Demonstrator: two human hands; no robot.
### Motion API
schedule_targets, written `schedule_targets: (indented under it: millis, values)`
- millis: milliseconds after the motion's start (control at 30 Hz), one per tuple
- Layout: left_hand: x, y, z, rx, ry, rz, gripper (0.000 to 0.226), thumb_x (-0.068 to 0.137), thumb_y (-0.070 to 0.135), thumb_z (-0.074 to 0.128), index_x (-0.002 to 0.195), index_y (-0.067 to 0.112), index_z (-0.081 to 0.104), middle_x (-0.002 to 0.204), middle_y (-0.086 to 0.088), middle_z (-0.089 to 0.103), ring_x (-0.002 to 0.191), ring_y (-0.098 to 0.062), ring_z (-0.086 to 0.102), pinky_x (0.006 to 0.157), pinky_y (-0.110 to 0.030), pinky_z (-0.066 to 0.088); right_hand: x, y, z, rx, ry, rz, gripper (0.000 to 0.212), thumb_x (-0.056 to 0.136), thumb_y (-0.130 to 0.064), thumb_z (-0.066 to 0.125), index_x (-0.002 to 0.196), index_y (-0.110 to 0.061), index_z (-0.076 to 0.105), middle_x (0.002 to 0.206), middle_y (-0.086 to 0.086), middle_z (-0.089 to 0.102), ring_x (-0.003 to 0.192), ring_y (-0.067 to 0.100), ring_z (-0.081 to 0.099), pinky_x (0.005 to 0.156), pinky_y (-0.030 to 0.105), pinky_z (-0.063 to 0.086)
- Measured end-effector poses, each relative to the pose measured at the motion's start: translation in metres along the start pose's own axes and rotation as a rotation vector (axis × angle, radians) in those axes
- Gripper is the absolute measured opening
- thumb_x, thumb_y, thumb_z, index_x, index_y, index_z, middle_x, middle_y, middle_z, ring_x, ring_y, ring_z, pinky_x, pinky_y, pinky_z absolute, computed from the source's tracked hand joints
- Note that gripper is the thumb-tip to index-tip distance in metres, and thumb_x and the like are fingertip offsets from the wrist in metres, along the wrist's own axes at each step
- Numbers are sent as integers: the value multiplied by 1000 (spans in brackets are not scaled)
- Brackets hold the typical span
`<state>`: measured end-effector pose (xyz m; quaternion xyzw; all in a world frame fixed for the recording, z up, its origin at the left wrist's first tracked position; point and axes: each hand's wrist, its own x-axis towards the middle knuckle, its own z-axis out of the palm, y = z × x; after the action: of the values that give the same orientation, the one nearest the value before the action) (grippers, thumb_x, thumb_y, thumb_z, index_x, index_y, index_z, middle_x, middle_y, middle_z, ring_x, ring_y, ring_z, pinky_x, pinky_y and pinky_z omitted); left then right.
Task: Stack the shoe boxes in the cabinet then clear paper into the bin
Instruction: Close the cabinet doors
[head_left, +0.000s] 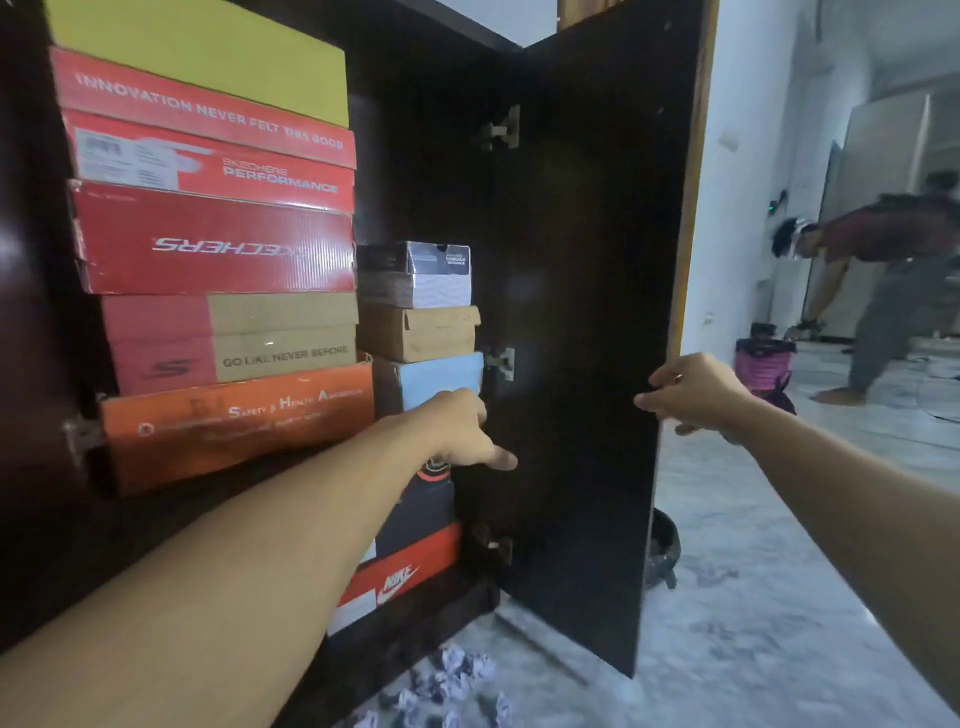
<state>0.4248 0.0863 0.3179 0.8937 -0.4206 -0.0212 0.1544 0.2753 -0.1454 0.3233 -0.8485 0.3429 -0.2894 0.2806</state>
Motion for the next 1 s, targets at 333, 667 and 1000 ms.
schedule_targets:
  millis: [333,667,1000]
  values:
    - [57,-1,162,-102,-3,-21,73,76,47,73,137,16,47,136,-6,52,124,-26,52,96,-37,48,53,91,65,77,16,154,41,87,-27,72,115,-12,47,108,7,57,93,26,60,69,36,49]
    - [60,-33,232,-210,48,-1,59,74,39,74,125,16,56,124,-6,58,115,-28,57,94,-39,50,63,118,115,185,217,184,43,88,-27,61,128,-15,54,116,8,64,98,25,62,77,30,45]
    - [46,-22,230,-293,315,32,73,80,46,71,139,15,44,138,-5,50,125,-24,51,102,-40,45,6,69,132,401,118,1,53,82,-55,46,91,-7,65,87,16,71,81,35,70,78,54,57]
